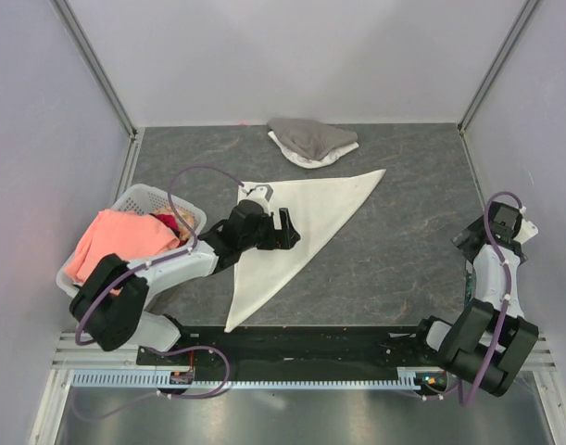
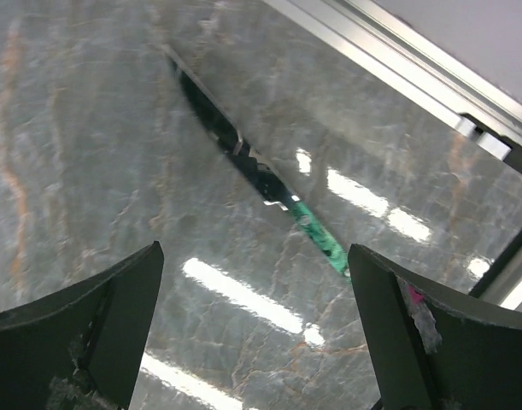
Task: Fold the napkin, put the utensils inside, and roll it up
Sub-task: Grab a utensil with the right arm
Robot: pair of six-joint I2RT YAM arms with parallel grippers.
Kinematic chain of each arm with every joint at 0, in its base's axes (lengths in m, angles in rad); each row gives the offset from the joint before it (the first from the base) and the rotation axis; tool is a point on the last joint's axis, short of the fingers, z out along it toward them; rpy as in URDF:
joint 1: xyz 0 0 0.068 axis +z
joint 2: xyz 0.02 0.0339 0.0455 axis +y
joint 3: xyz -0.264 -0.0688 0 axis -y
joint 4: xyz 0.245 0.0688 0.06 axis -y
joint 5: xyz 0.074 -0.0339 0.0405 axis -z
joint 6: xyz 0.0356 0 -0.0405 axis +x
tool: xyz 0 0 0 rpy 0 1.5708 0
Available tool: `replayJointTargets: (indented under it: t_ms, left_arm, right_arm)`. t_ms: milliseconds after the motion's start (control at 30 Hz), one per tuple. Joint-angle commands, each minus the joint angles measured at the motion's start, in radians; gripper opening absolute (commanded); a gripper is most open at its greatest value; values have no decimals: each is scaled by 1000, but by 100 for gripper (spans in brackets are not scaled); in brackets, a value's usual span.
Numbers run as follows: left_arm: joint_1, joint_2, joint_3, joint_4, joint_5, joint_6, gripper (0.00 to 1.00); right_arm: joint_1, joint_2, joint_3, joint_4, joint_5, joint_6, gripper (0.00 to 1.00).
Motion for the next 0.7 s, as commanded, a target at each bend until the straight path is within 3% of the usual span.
replayJointTargets:
  t_ms: [0,667]
  left_arm:
    - [-4,-127,55,-46,-25,66,96]
    - [-3,-325,213,-207,87,132,98]
  right_arm:
    - [-44,24,-17,-1,-21,36,98]
    - [-95,185,-155,166,-143,108,98]
